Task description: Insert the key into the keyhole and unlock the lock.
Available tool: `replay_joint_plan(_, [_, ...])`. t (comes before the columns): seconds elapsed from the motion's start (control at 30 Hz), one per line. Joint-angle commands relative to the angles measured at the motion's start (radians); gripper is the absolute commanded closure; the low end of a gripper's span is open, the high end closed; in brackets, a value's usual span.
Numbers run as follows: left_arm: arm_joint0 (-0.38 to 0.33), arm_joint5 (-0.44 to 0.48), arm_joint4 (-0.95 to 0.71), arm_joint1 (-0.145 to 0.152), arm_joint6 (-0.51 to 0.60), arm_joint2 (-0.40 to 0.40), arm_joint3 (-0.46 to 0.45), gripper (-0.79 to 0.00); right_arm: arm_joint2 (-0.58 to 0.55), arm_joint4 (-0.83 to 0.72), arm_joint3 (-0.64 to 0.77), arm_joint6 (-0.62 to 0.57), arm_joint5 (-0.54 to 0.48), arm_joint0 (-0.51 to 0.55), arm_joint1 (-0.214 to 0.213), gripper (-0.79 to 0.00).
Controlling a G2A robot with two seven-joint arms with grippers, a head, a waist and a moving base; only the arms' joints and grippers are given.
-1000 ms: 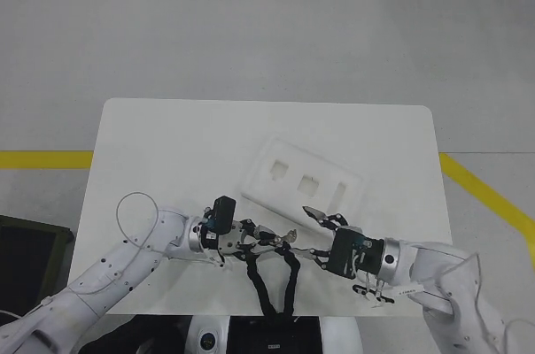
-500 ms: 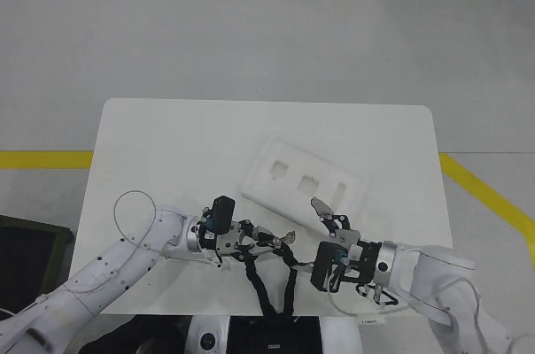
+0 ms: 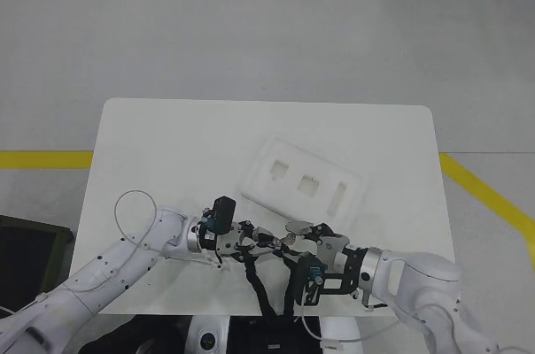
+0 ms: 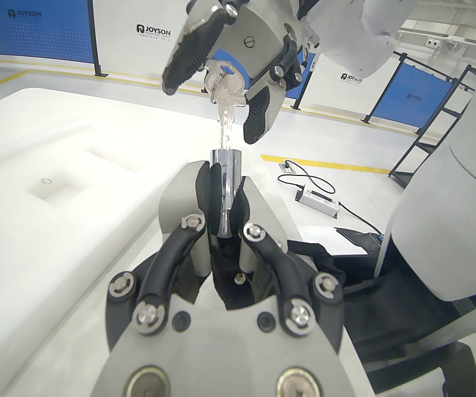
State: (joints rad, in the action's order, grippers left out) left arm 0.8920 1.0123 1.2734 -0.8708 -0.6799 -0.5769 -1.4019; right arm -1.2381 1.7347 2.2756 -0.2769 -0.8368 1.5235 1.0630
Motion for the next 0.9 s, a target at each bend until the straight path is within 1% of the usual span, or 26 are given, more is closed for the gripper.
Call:
replay_joint_plan(0.0, [0.0,0.0,-0.002,0.001,0.001,0.0,0.0,0.0,-0.004,0.006,0.004,0.004,0.001,0.004,-0.002,-0.342])
replay_joint_plan(0.1, [-0.001,0.0,-0.002,0.0,0.003,0.003,-0.001,0.0,-0.009,0.014,0.012,0.009,0.002,0.01,-0.005,-0.311])
replay_joint_plan(0.2, [-0.003,0.0,-0.005,-0.002,0.009,0.006,-0.003,0.0,-0.013,0.017,0.017,0.011,0.002,0.011,-0.007,-0.249])
replay_joint_plan(0.27, [-0.006,0.0,-0.006,-0.003,0.014,0.008,-0.004,0.0,-0.014,0.018,0.02,0.01,0.002,0.009,-0.008,-0.191])
replay_joint_plan(0.3, [-0.007,0.0,-0.007,-0.004,0.016,0.01,-0.005,0.0,-0.014,0.017,0.021,0.009,0.002,0.007,-0.008,-0.123])
replay_joint_plan(0.33, [-0.008,0.0,-0.008,-0.004,0.017,0.01,-0.005,0.0,-0.014,0.015,0.022,0.008,0.001,0.006,-0.008,-0.108])
replay_joint_plan(0.43, [-0.01,0.0,-0.009,-0.006,0.021,0.013,-0.003,0.0,-0.013,0.013,0.024,-0.003,-0.003,0.001,-0.01,-0.003])
replay_joint_plan(0.57, [-0.012,0.0,-0.011,-0.006,0.027,0.013,-0.001,0.0,-0.012,-0.008,0.023,-0.029,-0.01,-0.001,-0.011,0.0])
replay_joint_plan(0.87, [-0.01,0.0,-0.009,-0.007,0.028,0.011,-0.002,0.0,-0.009,-0.092,0.019,-0.141,-0.016,-0.019,-0.01,0.0])
